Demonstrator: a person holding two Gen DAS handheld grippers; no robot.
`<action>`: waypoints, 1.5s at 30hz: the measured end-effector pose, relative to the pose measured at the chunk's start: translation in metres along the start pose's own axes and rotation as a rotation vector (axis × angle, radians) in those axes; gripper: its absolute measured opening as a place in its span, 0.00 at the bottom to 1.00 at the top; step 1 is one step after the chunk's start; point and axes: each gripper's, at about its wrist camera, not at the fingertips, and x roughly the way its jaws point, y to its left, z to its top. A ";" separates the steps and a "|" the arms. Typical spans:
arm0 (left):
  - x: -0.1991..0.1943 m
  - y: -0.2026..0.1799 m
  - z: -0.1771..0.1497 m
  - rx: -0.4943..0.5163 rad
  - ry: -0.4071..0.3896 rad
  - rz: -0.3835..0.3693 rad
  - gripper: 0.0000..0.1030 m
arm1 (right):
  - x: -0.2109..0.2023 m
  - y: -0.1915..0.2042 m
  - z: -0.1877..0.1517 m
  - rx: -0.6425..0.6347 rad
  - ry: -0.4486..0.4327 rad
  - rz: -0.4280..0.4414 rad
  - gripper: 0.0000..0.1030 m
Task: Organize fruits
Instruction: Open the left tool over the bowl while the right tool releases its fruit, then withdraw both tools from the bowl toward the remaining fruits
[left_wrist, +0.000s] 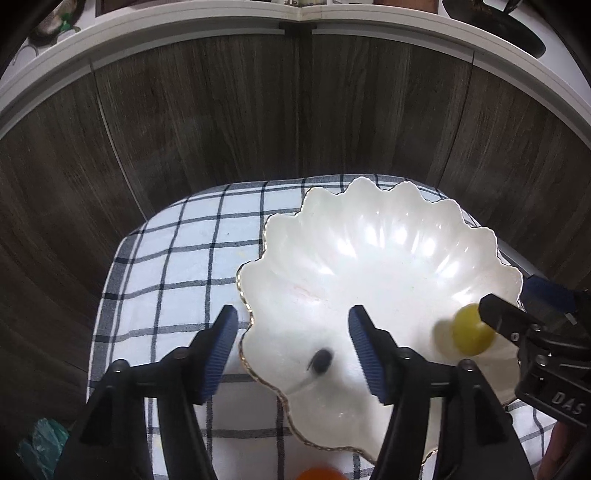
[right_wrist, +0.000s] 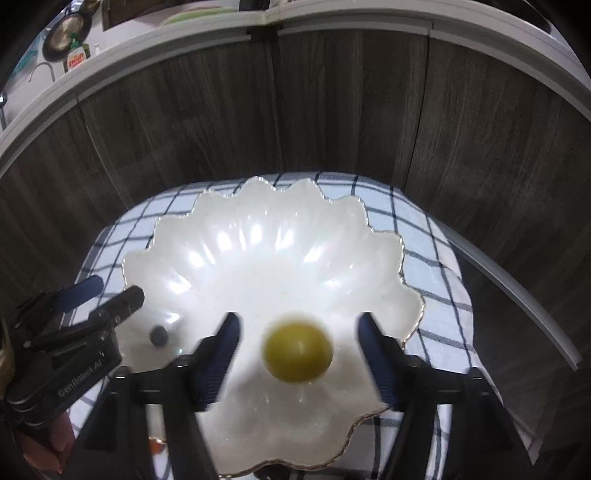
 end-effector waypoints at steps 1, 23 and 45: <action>-0.001 0.000 0.000 0.000 -0.002 0.003 0.66 | -0.003 0.000 0.001 0.000 -0.011 -0.005 0.78; -0.061 0.001 -0.004 0.022 -0.116 0.039 0.86 | -0.059 0.001 -0.008 0.007 -0.115 -0.050 0.79; -0.110 0.003 -0.049 0.021 -0.117 0.006 0.86 | -0.109 0.010 -0.048 0.004 -0.163 -0.020 0.79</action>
